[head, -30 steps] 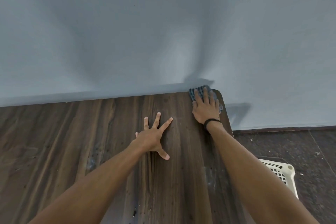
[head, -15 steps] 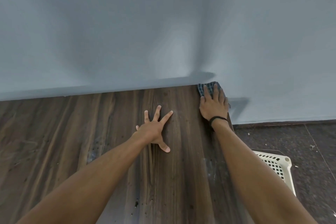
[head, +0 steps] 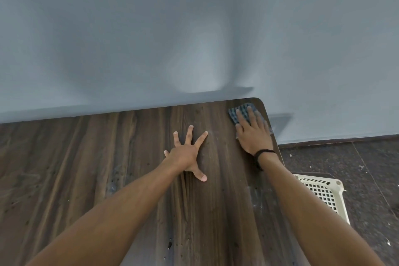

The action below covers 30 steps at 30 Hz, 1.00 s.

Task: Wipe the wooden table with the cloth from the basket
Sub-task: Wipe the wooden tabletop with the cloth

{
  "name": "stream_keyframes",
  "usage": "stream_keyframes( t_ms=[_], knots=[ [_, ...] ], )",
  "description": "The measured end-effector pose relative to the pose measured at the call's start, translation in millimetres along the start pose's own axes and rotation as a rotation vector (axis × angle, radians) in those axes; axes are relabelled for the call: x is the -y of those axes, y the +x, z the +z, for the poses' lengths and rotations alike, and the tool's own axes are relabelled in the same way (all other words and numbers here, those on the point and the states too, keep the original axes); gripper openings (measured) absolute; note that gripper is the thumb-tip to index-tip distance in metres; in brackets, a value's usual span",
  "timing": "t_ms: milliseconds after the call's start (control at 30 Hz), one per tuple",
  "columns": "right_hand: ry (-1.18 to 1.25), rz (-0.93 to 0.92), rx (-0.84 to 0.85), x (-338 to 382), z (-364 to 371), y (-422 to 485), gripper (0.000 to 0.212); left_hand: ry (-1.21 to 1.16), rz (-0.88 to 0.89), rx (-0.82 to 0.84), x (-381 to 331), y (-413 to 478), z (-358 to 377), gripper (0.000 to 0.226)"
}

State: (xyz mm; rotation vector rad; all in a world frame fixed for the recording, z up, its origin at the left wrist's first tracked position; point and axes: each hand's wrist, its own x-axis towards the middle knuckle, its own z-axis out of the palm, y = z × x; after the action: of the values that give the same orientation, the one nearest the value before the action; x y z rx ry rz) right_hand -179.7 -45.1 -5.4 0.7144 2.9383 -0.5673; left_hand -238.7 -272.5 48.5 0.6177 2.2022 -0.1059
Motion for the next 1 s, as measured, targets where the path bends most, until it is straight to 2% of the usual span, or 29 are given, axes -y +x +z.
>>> stream_keyframes(
  t_ms=[67,133,200,267,400,433,533,567,667,800,900,933,1000],
  knots=[
    [0.032,0.118,-0.053,-2.5,-15.7,18.7,0.057,-0.022,-0.006,-0.010,-0.2,0.4,-10.9,0.147],
    [0.098,0.182,-0.028,23.1,-23.9,37.5,0.058,-0.018,-0.020,-0.029,4.2,0.8,-18.8,0.147],
    [0.021,0.089,-0.013,36.0,-4.7,14.0,0.057,-0.010,-0.005,0.004,3.8,-0.4,-9.7,0.148],
    [0.008,-0.011,-0.014,19.3,13.0,-16.9,0.056,0.004,0.009,0.011,0.9,-0.6,1.3,0.148],
    [0.088,0.192,-0.061,19.3,3.8,1.8,0.056,-0.011,-0.005,-0.006,7.0,1.3,-1.6,0.148],
    [0.071,0.186,-0.048,26.4,5.2,2.7,0.057,-0.006,-0.002,-0.007,8.0,1.3,-1.7,0.148],
    [0.009,0.003,-0.037,8.4,14.8,-22.0,0.056,0.008,0.002,-0.005,5.3,1.5,3.3,0.148],
    [0.000,0.011,-0.054,-1.7,11.6,-24.6,0.056,0.011,-0.008,-0.007,6.2,0.9,3.7,0.148],
    [0.068,0.201,-0.084,-1.2,3.1,-23.1,0.057,-0.010,-0.017,0.011,6.5,2.9,1.2,0.149],
    [-0.008,0.000,-0.075,-2.9,18.9,-52.6,0.056,0.002,-0.021,0.007,4.1,2.8,2.4,0.149],
    [0.033,0.178,-0.098,-4.3,11.7,-44.0,0.057,0.006,-0.019,0.010,6.9,3.6,0.7,0.150],
    [0.015,0.178,-0.095,-1.4,14.3,-45.8,0.058,0.009,-0.009,0.009,5.4,4.5,0.6,0.150],
    [-0.008,0.061,-0.080,-6.9,20.0,-57.7,0.057,0.011,0.002,-0.002,4.0,4.7,2.4,0.149]
  ],
)
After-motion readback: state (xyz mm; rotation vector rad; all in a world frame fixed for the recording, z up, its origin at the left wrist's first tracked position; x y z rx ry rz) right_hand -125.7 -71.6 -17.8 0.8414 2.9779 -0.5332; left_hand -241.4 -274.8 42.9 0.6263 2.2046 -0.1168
